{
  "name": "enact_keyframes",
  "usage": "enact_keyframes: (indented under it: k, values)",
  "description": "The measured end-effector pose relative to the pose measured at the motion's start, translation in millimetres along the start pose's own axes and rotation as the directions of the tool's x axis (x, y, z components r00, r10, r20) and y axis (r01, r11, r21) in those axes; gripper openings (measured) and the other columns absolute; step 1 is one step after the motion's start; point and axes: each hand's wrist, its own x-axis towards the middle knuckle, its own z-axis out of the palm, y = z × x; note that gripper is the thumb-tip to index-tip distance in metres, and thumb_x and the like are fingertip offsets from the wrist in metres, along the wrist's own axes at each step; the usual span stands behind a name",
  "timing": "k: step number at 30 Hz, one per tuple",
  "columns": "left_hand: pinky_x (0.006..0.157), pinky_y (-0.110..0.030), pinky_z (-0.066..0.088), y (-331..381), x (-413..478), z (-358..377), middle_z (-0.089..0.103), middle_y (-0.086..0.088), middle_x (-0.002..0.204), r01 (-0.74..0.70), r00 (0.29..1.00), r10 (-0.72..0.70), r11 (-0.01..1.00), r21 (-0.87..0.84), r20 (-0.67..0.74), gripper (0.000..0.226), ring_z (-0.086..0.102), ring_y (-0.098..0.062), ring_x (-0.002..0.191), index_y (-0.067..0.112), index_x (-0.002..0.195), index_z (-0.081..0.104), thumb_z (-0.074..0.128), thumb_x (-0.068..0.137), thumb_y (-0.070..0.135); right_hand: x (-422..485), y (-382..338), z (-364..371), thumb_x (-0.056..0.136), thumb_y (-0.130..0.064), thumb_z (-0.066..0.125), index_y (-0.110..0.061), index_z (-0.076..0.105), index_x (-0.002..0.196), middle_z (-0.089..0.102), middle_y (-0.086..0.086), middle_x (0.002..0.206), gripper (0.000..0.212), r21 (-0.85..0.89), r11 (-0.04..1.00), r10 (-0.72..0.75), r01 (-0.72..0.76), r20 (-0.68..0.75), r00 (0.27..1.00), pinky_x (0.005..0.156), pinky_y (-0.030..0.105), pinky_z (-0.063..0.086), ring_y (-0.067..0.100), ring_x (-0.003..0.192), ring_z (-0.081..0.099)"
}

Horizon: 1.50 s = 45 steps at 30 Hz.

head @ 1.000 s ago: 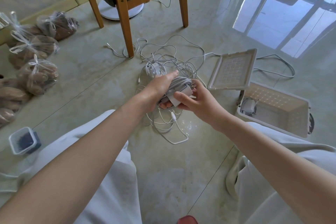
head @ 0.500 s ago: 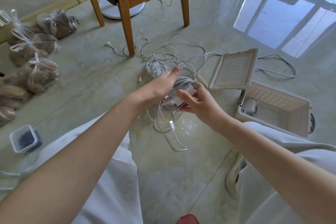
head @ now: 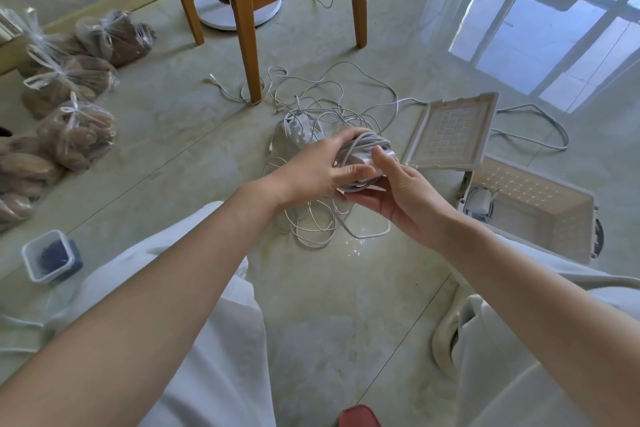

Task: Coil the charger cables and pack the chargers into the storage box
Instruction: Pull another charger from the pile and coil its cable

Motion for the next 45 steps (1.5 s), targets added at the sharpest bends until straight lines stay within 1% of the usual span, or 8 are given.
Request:
enact_keyframes:
  k: [10, 14, 19, 27, 35, 38, 42, 45]
  values:
    - [0.087, -0.014, 0.047, 2, -3, 12, 0.059, 0.005, 0.115, -0.066, 0.997, 0.064, 0.995, -0.077, -0.037, 0.084, 0.058, -0.004, 0.102, 0.017, 0.136, 0.042, 0.035, 0.073, 0.072, 0, -2, -5, 0.098, -0.041, 0.034, -0.017, 0.06, 0.1, 0.069, 0.001, 0.088, 0.036, -0.278, 0.96, -0.038, 0.027, -0.032, 0.999, 0.067, 0.018, 0.053, 0.009, 0.075, 0.066]
    - [0.084, -0.021, 0.043, 4, -8, 17, 0.066, -0.008, 0.112, -0.128, 0.962, 0.186, 0.954, 0.272, -0.2, 0.052, 0.063, -0.022, 0.102, 0.015, 0.138, 0.045, 0.031, 0.097, 0.044, -1, 0, -3, 0.099, -0.036, 0.035, -0.013, 0.059, 0.095, 0.069, 0.004, 0.079, 0.034, -0.108, 0.994, 0.004, -0.009, -0.043, 0.999, 0.065, 0.021, 0.055, 0.017, 0.073, 0.068]
    - [0.089, -0.026, 0.047, 9, -8, 21, 0.067, -0.008, 0.112, -0.081, 0.958, 0.119, 0.985, 0.15, -0.261, 0.041, 0.063, -0.019, 0.101, 0.018, 0.136, 0.048, 0.034, 0.101, 0.034, -5, -2, -1, 0.1, -0.037, 0.031, -0.014, 0.059, 0.094, 0.068, 0.005, 0.079, 0.037, -0.18, 0.983, -0.05, 0.046, -0.022, 0.998, 0.061, 0.019, 0.054, 0.015, 0.069, 0.067]
    - [0.04, -0.036, 0.054, 21, -15, 23, 0.065, -0.011, 0.095, -0.024, 0.963, -0.001, 0.996, -0.091, -0.27, 0.039, 0.068, -0.021, 0.061, 0.016, 0.114, 0.05, 0.057, 0.087, 0.043, -12, -5, 0, 0.098, -0.045, 0.023, -0.019, 0.059, 0.095, 0.067, -0.003, 0.079, 0.045, -0.548, 0.827, -0.152, 0.126, -0.001, 0.988, 0.058, 0.016, 0.047, 0.014, 0.062, 0.065]
    - [0.028, -0.025, 0.042, 23, -8, 16, 0.059, -0.007, 0.075, 0.012, 0.924, -0.13, 0.95, -0.311, -0.359, 0.029, 0.057, -0.021, 0.036, 0.007, 0.109, 0.048, 0.054, 0.095, 0.031, -5, -4, -19, 0.097, -0.051, 0.023, -0.019, 0.033, 0.141, 0.042, 0.011, 0.141, 0.055, -0.622, 0.747, 0.055, -0.235, -0.293, 0.954, 0.103, 0.04, 0.039, 0.031, 0.123, 0.047]
    - [0.027, -0.019, 0.037, 22, -5, 13, 0.052, -0.007, 0.076, 0.046, 0.904, -0.237, 0.881, -0.47, -0.356, 0.033, 0.055, -0.016, 0.034, 0.005, 0.111, 0.045, 0.048, 0.097, 0.034, -7, 12, -26, 0.098, -0.04, 0.041, -0.005, 0.023, 0.145, 0.027, 0.02, 0.149, 0.061, -0.417, 0.752, 0.326, -0.51, -0.438, 0.838, 0.099, 0.041, 0.043, 0.039, 0.127, 0.043]
    - [0.028, -0.016, 0.033, 22, -4, 15, 0.046, -0.004, 0.077, 0.091, 0.897, -0.313, 0.821, -0.563, -0.312, 0.028, 0.053, -0.013, 0.035, 0.01, 0.1, 0.046, 0.045, 0.097, 0.038, -4, 26, -29, 0.098, -0.018, 0.045, -0.003, 0.007, 0.146, 0.02, 0.029, 0.147, 0.064, 0.176, 0.846, 0.533, -0.504, -0.221, 0.817, 0.088, 0.042, 0.052, 0.039, 0.103, 0.061]
    - [0.028, -0.016, 0.031, 20, -5, 17, 0.045, -0.005, 0.074, 0.124, 0.893, -0.345, 0.805, -0.58, -0.288, 0.029, 0.051, -0.012, 0.035, 0.009, 0.096, 0.045, 0.044, 0.098, 0.038, 2, 25, -32, 0.1, -0.007, 0.035, -0.001, 0.033, 0.126, 0.059, 0.025, 0.087, 0.027, 0.356, 0.842, 0.495, -0.405, -0.212, 0.843, 0.044, 0.017, 0.051, 0.012, 0.042, 0.057]
